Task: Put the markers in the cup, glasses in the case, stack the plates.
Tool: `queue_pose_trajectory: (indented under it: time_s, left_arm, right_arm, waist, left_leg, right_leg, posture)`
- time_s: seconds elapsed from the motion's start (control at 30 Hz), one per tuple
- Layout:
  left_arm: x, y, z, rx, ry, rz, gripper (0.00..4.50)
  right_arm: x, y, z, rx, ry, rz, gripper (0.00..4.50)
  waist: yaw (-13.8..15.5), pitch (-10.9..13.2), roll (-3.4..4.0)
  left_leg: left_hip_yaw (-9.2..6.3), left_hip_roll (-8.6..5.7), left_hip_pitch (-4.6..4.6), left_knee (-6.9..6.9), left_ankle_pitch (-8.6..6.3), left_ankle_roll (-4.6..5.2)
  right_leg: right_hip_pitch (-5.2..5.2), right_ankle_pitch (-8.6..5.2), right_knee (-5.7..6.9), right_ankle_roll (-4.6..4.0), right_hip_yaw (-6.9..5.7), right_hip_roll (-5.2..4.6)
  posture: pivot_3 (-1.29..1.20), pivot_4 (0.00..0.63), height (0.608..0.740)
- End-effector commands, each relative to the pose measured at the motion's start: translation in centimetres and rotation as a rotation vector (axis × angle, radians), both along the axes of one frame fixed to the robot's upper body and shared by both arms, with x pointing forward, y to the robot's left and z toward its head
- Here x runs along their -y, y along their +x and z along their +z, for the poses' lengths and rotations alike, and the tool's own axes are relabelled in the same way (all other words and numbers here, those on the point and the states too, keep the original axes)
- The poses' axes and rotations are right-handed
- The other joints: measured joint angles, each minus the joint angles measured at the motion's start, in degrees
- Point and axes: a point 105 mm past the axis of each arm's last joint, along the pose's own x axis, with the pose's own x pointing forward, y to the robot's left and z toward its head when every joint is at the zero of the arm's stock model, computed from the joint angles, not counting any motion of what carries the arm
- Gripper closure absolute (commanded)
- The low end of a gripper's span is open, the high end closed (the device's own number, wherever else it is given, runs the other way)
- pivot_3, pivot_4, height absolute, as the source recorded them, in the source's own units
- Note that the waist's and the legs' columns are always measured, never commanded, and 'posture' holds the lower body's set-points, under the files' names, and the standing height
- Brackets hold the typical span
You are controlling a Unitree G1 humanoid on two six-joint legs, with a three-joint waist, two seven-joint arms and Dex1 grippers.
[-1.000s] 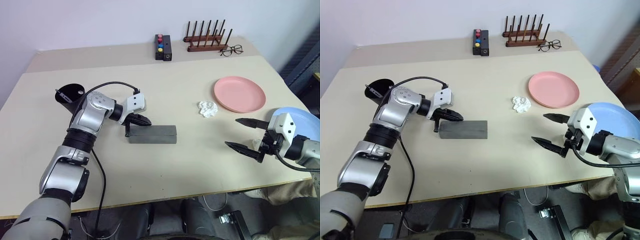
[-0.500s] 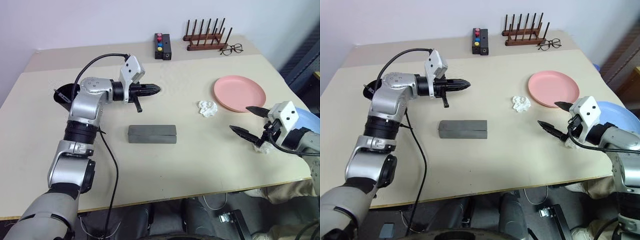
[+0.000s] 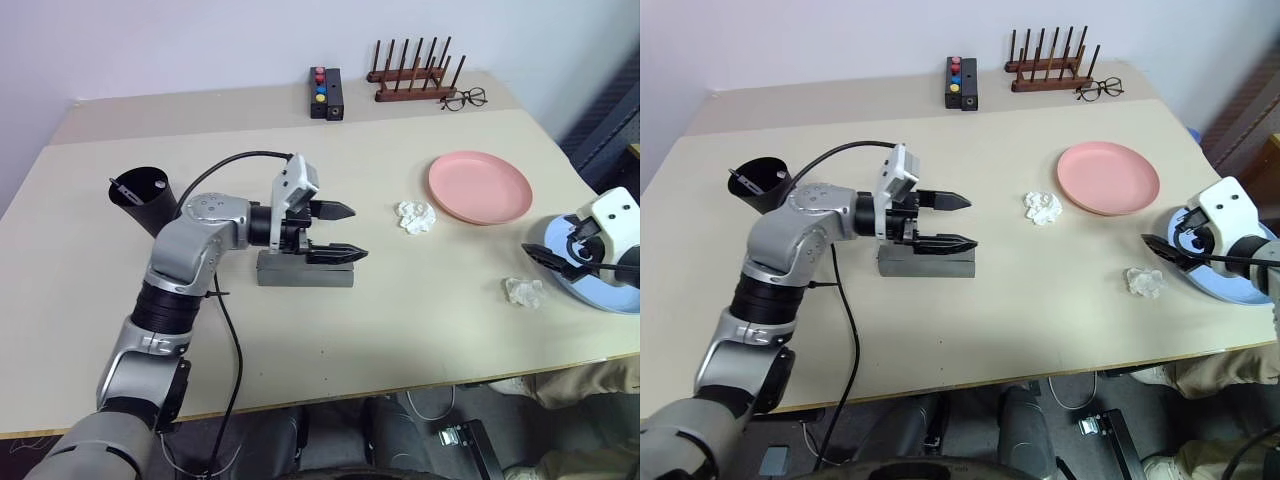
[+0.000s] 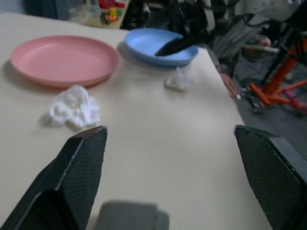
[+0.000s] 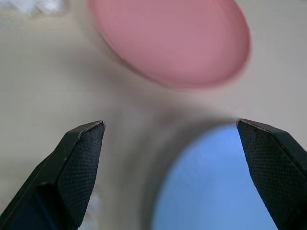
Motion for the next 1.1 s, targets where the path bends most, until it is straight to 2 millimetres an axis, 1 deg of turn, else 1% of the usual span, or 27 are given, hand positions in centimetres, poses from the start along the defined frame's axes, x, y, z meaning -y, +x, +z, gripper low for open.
queue_pose_trajectory:
  time_s: [0.03,0.07,0.1,0.17,0.4,0.5,0.63,0.73,0.83,1.1]
  left_arm:
    - [0.7,0.3,0.6,0.074,0.006,0.027,0.06]
    - [1.0,0.6,0.3,0.082,0.005,0.051,0.06]
    - [1.0,1.2,-0.4,0.111,0.034,0.095,0.06]
    - [1.2,1.7,-1.4,0.177,0.076,0.139,0.06]
    - [2.9,0.6,-2.8,0.144,0.047,0.130,0.06]
    - [3.3,0.3,-2.9,0.135,0.042,0.130,0.06]
    - [3.6,0.1,-3.0,0.138,0.048,0.124,0.06]
    - [3.7,-0.2,-2.9,0.136,0.056,0.109,0.06]
    - [3.5,-0.5,-3.4,0.137,0.081,0.092,0.06]
    - [2.4,-1.8,-4.2,0.106,0.115,0.009,0.06]
  right_arm:
    - [1.3,-0.8,0.8,-0.013,-0.030,-0.059,0.00]
    - [1.5,-1.0,0.7,-0.021,-0.015,-0.071,0.00]
    - [1.5,-1.0,0.4,-0.038,-0.011,-0.084,0.00]
    - [1.7,-1.2,-0.1,-0.060,-0.005,-0.103,0.00]
    - [1.8,-0.6,-0.9,-0.060,0.010,-0.113,0.00]
    - [1.8,-0.4,-1.2,-0.058,0.015,-0.112,0.00]
    - [1.7,-0.1,-2.1,-0.066,0.019,-0.108,0.00]
    - [2.0,0.1,-2.8,-0.072,0.022,-0.111,0.00]
    - [2.1,0.1,-3.5,-0.082,0.026,-0.109,0.00]
    - [2.1,0.3,-4.0,-0.091,0.029,-0.104,0.00]
  waist:
    - [-0.03,0.00,0.00]
    - [-0.06,0.00,0.01]
    - [-0.08,-0.01,0.01]
    - [-0.08,-0.03,0.06]
    - [0.05,-0.03,0.07]
    - [0.02,-0.03,0.07]
    - [-0.04,-0.04,0.09]
    - [-0.05,-0.05,0.10]
    - [-0.03,-0.05,0.13]
    - [-0.07,-0.06,0.16]
  left_leg:
    - [0.00,0.01,0.00,0.00,0.00,0.00]
    - [0.01,0.01,0.00,-0.01,0.00,0.00]
    - [0.02,0.00,0.00,-0.02,0.00,0.00]
    - [0.06,0.00,0.01,-0.02,0.00,0.00]
    - [0.09,0.00,0.02,-0.02,-0.01,0.01]
    - [0.09,0.00,0.02,-0.02,-0.01,0.01]
    - [0.09,0.00,0.02,-0.02,0.00,0.00]
    - [0.09,0.00,0.03,-0.02,0.00,0.00]
    - [0.10,0.00,0.03,-0.02,0.00,0.01]
    - [0.10,0.00,0.03,-0.02,0.00,0.00]
  right_leg:
    - [0.00,0.00,0.00,0.00,0.00,0.00]
    - [0.00,0.00,0.00,0.00,0.00,0.00]
    - [-0.01,0.00,-0.01,0.00,0.01,0.00]
    - [0.00,0.00,-0.02,0.00,0.04,0.00]
    - [0.01,0.00,-0.04,0.00,0.06,0.00]
    - [0.01,0.00,-0.03,0.00,0.06,-0.01]
    - [0.01,0.00,-0.03,0.00,0.06,0.00]
    - [0.01,0.00,-0.03,0.00,0.06,0.00]
    - [0.01,0.00,-0.03,0.00,0.06,0.00]
    - [0.01,0.00,-0.03,0.00,0.06,0.01]
  posture:
    - [0.00,0.150,0.740]
    - [0.00,0.150,0.740]
    - [0.00,0.150,0.740]
    - [0.00,0.150,0.740]
    - [0.00,0.150,0.740]
    - [0.00,0.150,0.740]
    - [0.00,0.150,0.740]
    - [0.00,0.150,0.740]
    - [0.00,0.150,0.740]
    - [0.00,0.150,0.740]
